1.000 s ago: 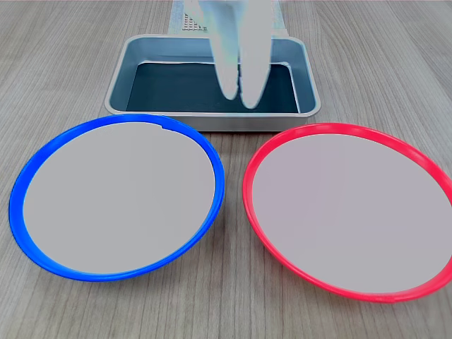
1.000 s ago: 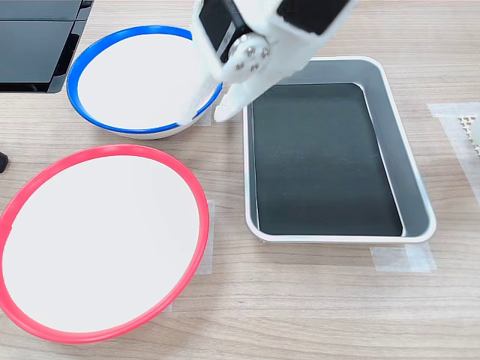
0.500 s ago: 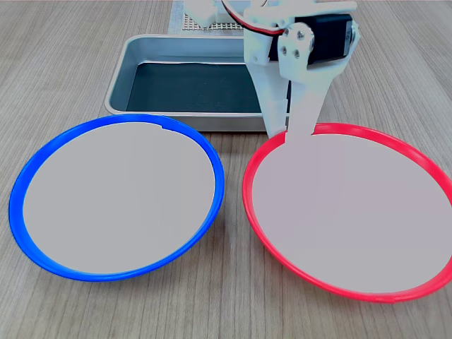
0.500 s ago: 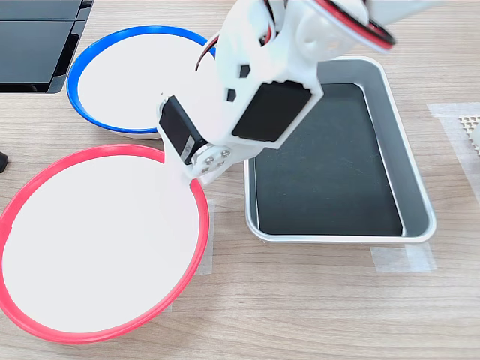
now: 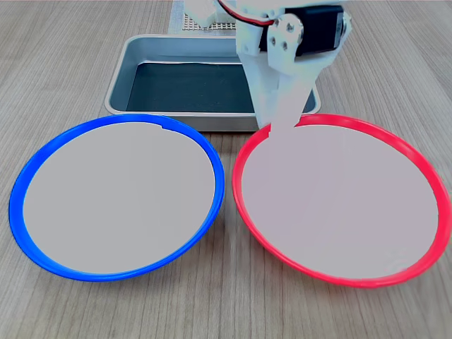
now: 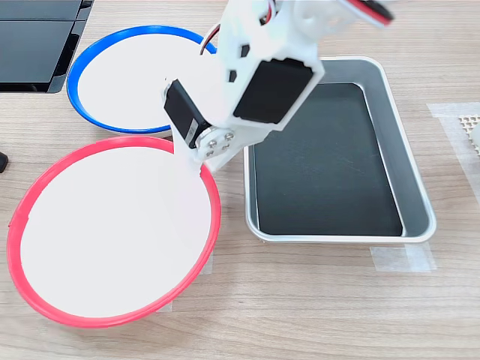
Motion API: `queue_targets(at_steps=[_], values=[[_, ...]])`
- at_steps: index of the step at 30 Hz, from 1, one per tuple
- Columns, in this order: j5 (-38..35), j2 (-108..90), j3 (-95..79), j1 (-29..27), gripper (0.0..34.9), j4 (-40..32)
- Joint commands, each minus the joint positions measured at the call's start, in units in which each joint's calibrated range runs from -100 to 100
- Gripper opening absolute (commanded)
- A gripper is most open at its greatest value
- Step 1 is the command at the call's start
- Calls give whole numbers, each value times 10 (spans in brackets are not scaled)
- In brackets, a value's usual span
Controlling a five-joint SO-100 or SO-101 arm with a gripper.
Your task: Lift the stacked dish and set it down on the table.
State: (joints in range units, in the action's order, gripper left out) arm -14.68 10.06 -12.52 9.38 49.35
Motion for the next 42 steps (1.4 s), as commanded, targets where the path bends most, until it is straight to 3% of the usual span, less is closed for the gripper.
queue_targets(at_steps=[1,5,7,8,10,15,19,21,24,29,33,37,42], values=[[-1,-35,2,-14,1,3],[-6,-38,-4,-19,5,1],[-10,-38,-15,-19,76,-5],[-10,-38,-17,-19,142,-6],[-12,-38,-25,-16,197,-9],[-12,-63,-20,-14,160,29],[-11,-132,-15,-24,108,98],[-7,-180,-23,-31,3,119],[28,-277,-66,-59,1,103],[114,-474,-284,-88,0,-78],[130,-656,-498,-77,0,-170],[132,-802,-654,-82,0,-194],[136,-945,-782,-98,0,-151]])
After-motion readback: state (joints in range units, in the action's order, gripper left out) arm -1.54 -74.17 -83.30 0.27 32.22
